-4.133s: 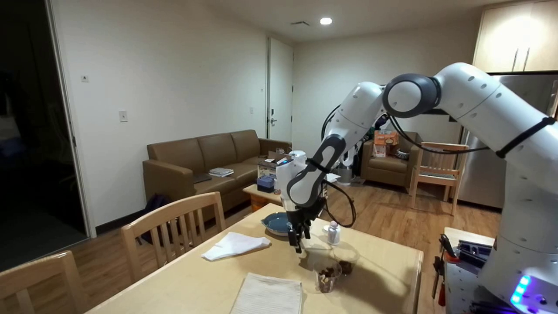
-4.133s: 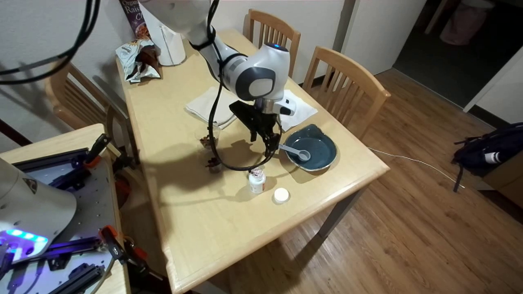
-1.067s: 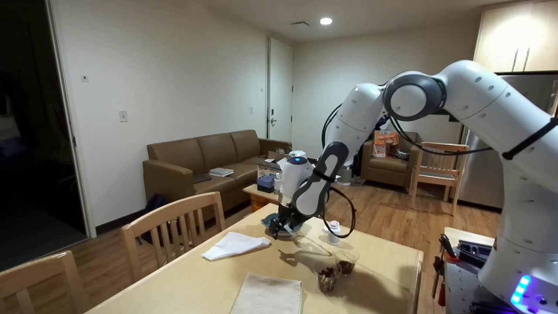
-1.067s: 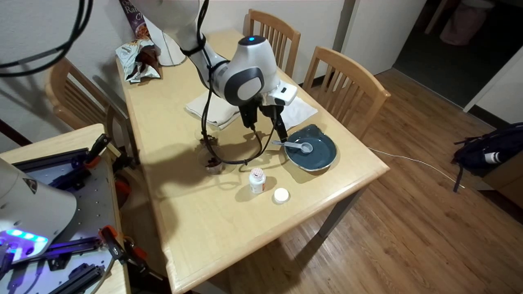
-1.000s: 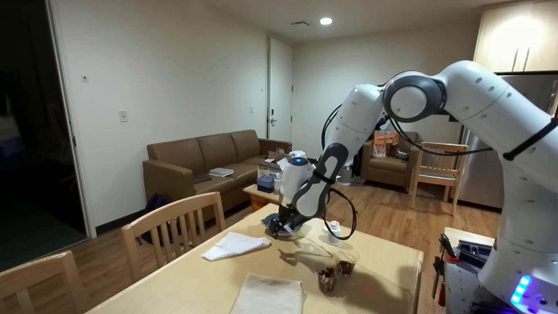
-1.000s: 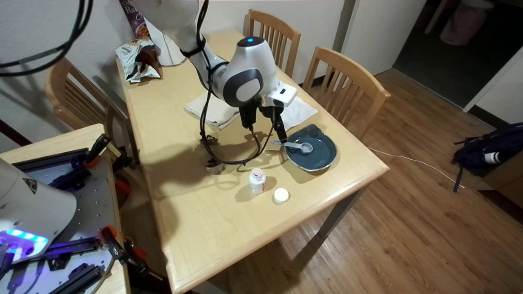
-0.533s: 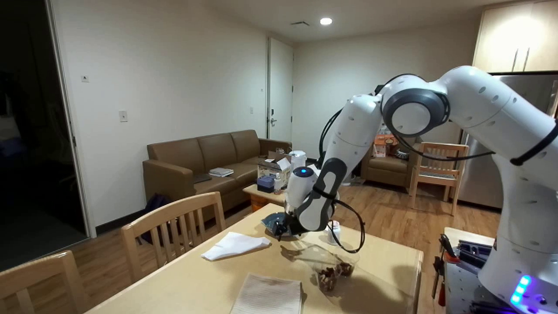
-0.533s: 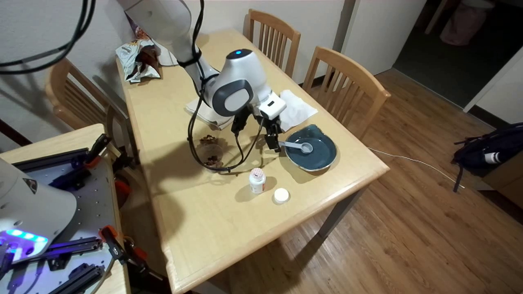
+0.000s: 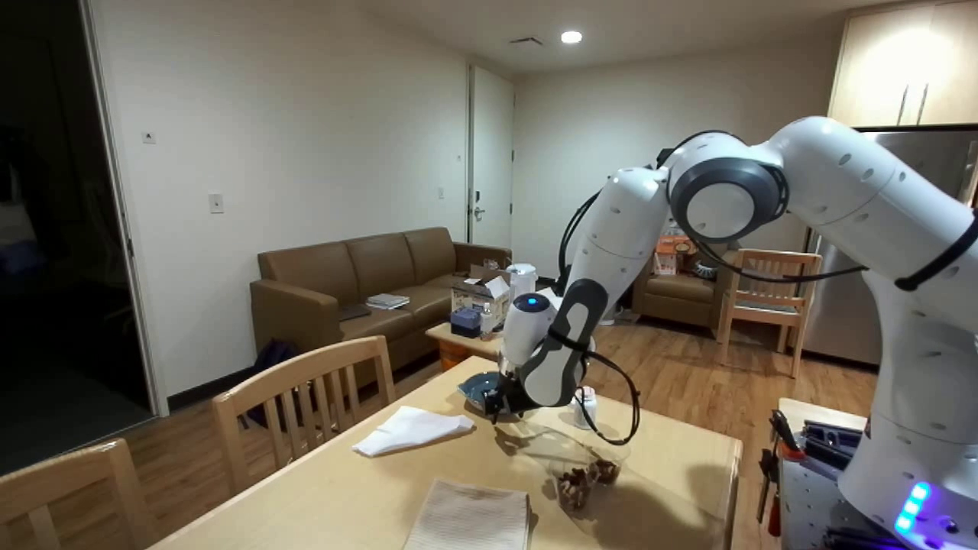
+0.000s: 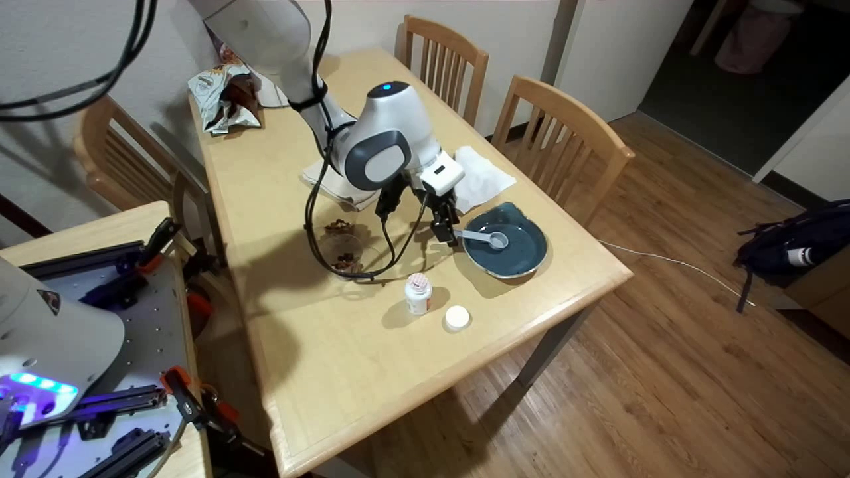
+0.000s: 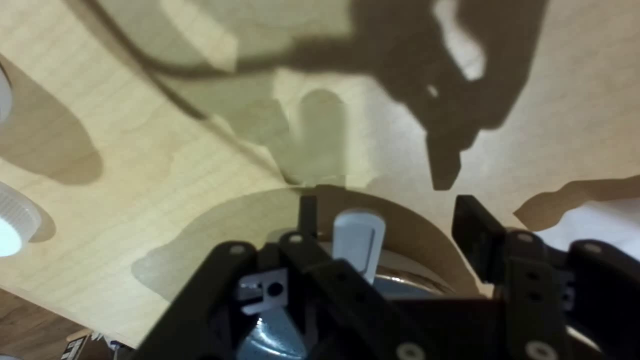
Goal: Take the spoon from the bowl and put it in the cup, then move the two cups slightly forward
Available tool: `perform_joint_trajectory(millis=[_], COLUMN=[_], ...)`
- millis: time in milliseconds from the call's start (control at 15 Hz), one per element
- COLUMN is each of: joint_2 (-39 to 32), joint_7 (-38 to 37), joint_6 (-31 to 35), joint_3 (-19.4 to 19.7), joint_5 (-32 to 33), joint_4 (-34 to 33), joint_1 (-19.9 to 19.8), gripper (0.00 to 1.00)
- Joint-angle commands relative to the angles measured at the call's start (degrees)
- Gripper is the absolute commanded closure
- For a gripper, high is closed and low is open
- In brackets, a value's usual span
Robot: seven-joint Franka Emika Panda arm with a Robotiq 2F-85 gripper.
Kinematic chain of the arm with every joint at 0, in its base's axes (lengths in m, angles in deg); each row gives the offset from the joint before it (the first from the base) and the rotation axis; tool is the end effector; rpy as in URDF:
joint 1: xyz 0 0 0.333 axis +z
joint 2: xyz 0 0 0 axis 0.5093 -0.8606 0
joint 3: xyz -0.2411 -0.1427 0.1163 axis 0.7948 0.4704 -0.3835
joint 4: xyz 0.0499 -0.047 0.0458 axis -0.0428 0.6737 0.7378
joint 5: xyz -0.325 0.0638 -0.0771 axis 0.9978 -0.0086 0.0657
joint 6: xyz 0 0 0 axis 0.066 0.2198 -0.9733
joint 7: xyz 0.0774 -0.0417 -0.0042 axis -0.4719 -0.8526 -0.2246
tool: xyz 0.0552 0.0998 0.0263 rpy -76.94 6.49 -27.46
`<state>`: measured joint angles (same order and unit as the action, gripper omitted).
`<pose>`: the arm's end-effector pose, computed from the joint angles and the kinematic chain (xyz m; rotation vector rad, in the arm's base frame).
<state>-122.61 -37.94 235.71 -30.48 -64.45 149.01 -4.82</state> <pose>0.5904 0.0325 0.0839 2.8060 -0.9273 0.5136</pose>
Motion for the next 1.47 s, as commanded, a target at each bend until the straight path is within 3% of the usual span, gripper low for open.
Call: perform_joint_trajectory(millis=[0, 333, 400, 667, 733, 1000, 1400], joint_2=[-0.3, -0.2, -0.3, 0.0, 0.0, 0.4, 1.7], joint_7=[1.2, 1.6, 1.7, 1.0, 0.8, 1.0, -1.2], joint_6=[0.7, 0.9, 0.7, 0.3, 0.4, 0.5, 4.3], joint_3=[-0.5, -1.6, -1.7, 0.4, 1.2, 2.5, 12.0], joint_5=[-0.2, -0.3, -0.3, 0.1, 0.2, 0.6, 0.2], joint_4=[-0.6, -0.7, -0.9, 0.0, 0.3, 1.3, 9.4], joint_1=[-0.5, -1.5, -1.5, 0.8, 1.7, 3.3, 14.8], gripper=[0.59, 0.92, 0.94, 0.99, 0.95, 0.94, 0.94])
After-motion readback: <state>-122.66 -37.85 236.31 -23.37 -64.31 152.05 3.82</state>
